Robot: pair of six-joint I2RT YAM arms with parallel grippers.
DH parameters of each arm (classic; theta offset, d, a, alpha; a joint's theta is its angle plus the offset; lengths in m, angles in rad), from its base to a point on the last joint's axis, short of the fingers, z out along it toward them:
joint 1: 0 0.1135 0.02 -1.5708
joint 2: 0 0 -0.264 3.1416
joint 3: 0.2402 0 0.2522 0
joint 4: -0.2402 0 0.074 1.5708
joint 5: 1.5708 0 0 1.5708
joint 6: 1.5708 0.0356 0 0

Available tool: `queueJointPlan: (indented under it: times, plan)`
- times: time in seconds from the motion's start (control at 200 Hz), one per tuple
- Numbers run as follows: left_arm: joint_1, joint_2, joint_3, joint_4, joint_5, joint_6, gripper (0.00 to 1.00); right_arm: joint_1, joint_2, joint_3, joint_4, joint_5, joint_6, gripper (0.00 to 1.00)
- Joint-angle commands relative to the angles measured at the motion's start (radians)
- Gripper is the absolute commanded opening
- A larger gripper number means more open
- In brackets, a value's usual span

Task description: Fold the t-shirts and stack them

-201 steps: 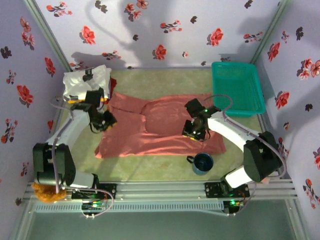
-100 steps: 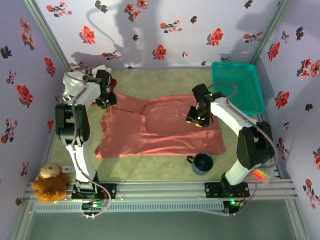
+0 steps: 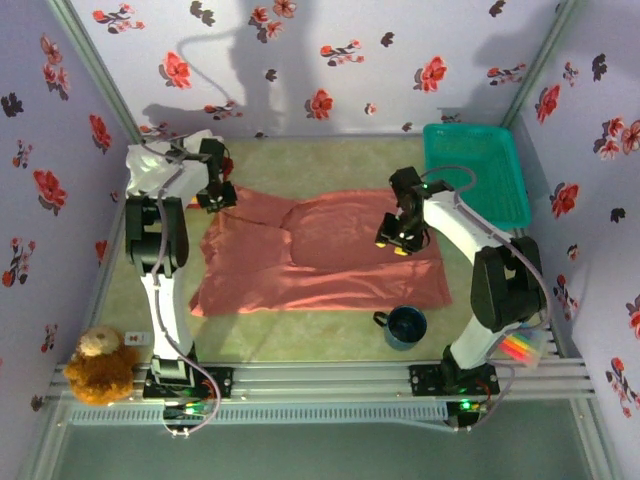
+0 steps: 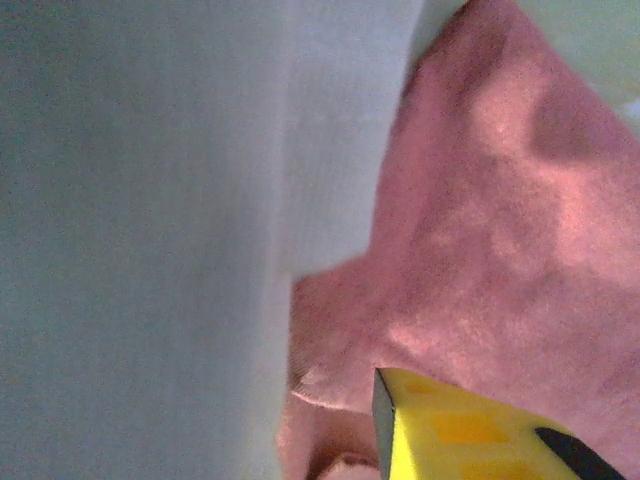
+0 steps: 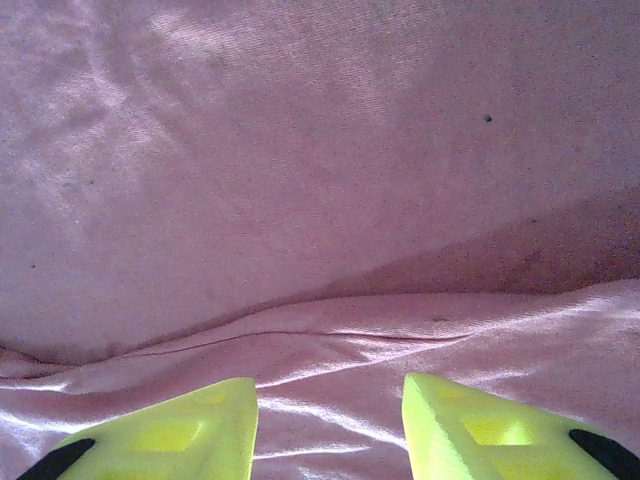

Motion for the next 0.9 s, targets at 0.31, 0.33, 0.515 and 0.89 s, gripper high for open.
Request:
queueJointPlan:
  times: [0.31, 0.33, 0.515, 0.89]
  plan:
    - [-0.002, 0.029, 0.078, -0.05, -0.005, -0.007, 0.32, -0.01, -0.017, 0.002, -0.027, -0.021, -0.019, 0.44]
    - [-0.003, 0.025, 0.075, -0.053, -0.009, -0.007, 0.34, -0.009, -0.018, 0.001, -0.026, -0.022, -0.018, 0.44]
    - [-0.02, -0.009, 0.007, -0.019, -0.017, -0.021, 0.38, -0.009, -0.022, -0.006, -0.014, -0.033, -0.012, 0.44]
    - [-0.024, 0.022, 0.014, 0.002, -0.002, -0.059, 0.27, -0.014, -0.051, -0.037, -0.015, -0.028, -0.015, 0.44]
